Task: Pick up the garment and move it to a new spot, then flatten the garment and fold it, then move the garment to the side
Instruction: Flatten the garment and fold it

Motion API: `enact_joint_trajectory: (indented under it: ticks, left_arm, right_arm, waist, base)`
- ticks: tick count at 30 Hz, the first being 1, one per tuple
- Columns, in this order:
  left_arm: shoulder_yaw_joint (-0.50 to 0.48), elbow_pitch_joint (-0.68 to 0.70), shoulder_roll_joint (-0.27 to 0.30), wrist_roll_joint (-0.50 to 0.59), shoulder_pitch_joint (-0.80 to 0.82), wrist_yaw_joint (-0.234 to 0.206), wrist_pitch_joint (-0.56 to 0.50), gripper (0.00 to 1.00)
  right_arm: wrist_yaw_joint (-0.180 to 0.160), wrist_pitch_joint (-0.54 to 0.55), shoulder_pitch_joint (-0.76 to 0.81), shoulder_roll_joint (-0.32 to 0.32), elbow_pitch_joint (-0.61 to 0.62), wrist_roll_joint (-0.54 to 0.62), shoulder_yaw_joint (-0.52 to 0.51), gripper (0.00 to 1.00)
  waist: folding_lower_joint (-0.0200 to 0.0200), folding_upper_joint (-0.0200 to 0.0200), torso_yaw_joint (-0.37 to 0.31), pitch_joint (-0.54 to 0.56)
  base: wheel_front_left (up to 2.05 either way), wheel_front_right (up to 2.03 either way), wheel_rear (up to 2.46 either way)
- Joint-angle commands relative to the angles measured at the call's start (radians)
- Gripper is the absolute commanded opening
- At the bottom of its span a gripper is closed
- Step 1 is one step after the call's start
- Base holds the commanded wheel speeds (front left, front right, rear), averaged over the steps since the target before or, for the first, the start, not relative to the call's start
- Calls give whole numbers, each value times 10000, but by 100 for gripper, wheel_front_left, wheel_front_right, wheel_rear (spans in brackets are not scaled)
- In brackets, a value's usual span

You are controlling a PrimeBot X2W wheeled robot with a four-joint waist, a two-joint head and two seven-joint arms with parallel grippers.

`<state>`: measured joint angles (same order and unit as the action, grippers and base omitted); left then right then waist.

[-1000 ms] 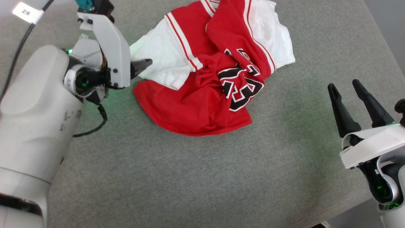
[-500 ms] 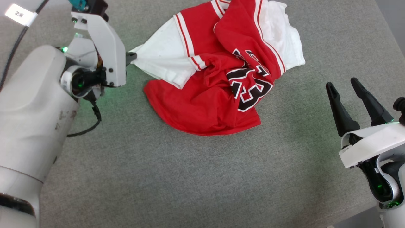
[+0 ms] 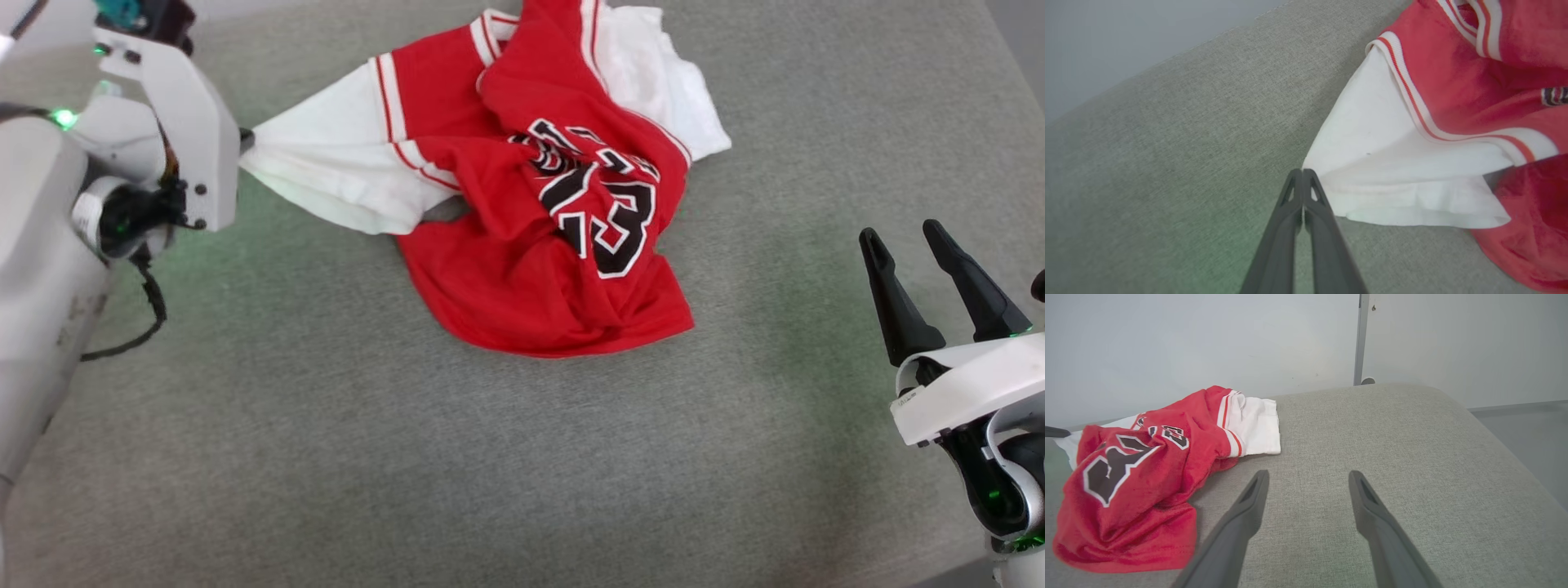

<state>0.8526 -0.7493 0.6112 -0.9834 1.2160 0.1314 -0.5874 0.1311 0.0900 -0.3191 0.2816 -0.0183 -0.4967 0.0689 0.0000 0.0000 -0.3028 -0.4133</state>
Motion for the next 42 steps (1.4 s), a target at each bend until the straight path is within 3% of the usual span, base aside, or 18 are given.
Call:
enact_joint_trajectory:
  ticks: [1, 4, 6, 7, 11, 17, 23, 26, 29, 32, 36, 41, 42]
  left_arm:
    - [56, 63, -27, -30, -121, -17, 69, 0]
    - [115, 127, 57, -205, -274, -17, 245, 0]
    - [62, 179, -36, -299, -316, -16, 573, 49]
    - [42, 190, -62, -320, -353, -17, 784, 100]
    - [-62, 371, -129, -157, -583, -16, 2146, 100]
    - [-273, 1125, -298, 359, -1622, -116, 5241, 100]
    - [-627, 2342, -388, 956, -3437, -1066, 8189, 100]
    - [-1078, 3229, -480, 1382, -4440, -1753, 8504, 100]
    - [-2192, 4640, -722, 2259, -5483, -2354, 8519, 100]
    - [-3283, 5844, -1055, 3207, -6669, -2671, 8511, 100]
    - [-4514, 6973, -1652, 4190, -7942, -2602, 8511, 100]
    - [-5344, 7363, -2251, 4906, -8831, -2144, 8514, 100]
    - [-5480, 7391, -2348, 5018, -8933, -2048, 8514, 100]
  right_arm:
    - [-7, 53, 76, 2, 39, 8, -43, 100]
    - [-7, 239, -86, 45, 54, -90, 87, 100]
    - [-7, 461, -307, 128, -9, -215, 254, 100]
    - [-7, 614, -411, 203, -74, -212, 357, 100]
    - [-7, 1431, -1037, 554, -513, -414, 724, 100]
    - [-8, 3094, -2159, 1165, -1489, -766, 1084, 100]
    - [-7, 4916, -3344, 1535, -2761, -1356, 1122, 100]
    - [-7, 5497, -3895, 1651, -3299, -1493, 1022, 100]
    - [-7, 5861, -4361, 1807, -3790, -1489, 811, 100]
    - [-7, 6245, -4745, 1867, -4266, -1359, 790, 100]
    - [-7, 6596, -5208, 1873, -4922, -1112, 633, 100]
    - [-7, 6902, -5551, 1688, -5656, -808, 525, 100]
    - [-7, 6928, -5572, 1646, -5715, -796, 561, 47]
  waist:
    - [0, 0, 144, 73]
    - [0, 0, 287, 49]
    - [0, 0, 380, 14]
    - [0, 0, 422, -2]
    - [0, 0, 689, -53]
    - [0, 0, 1386, -38]
    - [0, 0, 2158, -83]
    - [0, 0, 2549, -184]
    - [0, 0, 2909, -307]
    - [0, 0, 3159, -372]
    - [0, 0, 3358, -453]
    - [0, 0, 3436, -523]
    - [0, 0, 3430, -536]
  base:
    - [0, 0, 0]
    - [0, 0, 0]
    - [0, 0, 0]
    - [0, 0, 0]
    - [0, 0, 0]
    - [0, 0, 0]
    - [0, 0, 0]
    - [0, 0, 0]
    - [0, 0, 0]
    - [0, 0, 0]
    - [0, 0, 0]
    - [0, 0, 0]
    - [0, 0, 0]
